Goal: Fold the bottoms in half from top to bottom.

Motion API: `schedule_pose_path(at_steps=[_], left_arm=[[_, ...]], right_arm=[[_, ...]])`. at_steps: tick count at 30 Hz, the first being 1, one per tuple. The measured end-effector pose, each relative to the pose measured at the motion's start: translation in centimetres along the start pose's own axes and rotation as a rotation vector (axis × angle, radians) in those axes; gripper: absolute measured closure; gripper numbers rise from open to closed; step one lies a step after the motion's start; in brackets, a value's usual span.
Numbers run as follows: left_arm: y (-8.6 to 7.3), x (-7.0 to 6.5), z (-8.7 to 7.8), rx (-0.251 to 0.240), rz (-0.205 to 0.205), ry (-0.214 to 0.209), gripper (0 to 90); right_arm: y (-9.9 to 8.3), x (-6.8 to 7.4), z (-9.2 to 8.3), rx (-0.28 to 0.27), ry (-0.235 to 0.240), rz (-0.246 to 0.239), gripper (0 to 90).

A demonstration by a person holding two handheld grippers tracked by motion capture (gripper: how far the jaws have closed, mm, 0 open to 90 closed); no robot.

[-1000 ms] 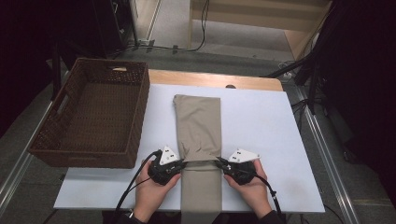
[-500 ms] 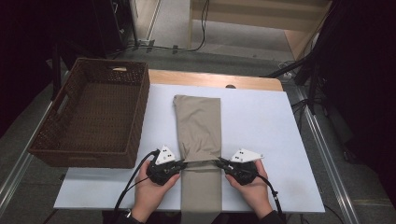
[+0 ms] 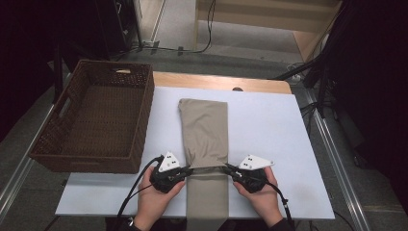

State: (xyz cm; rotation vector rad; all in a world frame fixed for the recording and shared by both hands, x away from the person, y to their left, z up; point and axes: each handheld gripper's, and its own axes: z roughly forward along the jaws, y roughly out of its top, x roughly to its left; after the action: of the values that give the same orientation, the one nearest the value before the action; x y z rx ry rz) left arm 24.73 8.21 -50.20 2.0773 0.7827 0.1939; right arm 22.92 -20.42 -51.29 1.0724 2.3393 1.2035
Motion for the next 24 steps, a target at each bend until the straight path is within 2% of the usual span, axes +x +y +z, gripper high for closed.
schedule_pose_path(at_steps=[7, 24], left_arm=[[-0.1, -0.7, -0.5, 0.004, 0.020, -0.006, 86.7], [-0.8, -2.1, -1.7, 0.000, 0.025, -0.034, 86.6]], right_arm=[[-0.2, 0.3, -0.6, -0.006, 0.001, -0.004, 82.3], [-1.0, 1.8, -2.1, -0.009, 0.015, -0.011, 82.2]])
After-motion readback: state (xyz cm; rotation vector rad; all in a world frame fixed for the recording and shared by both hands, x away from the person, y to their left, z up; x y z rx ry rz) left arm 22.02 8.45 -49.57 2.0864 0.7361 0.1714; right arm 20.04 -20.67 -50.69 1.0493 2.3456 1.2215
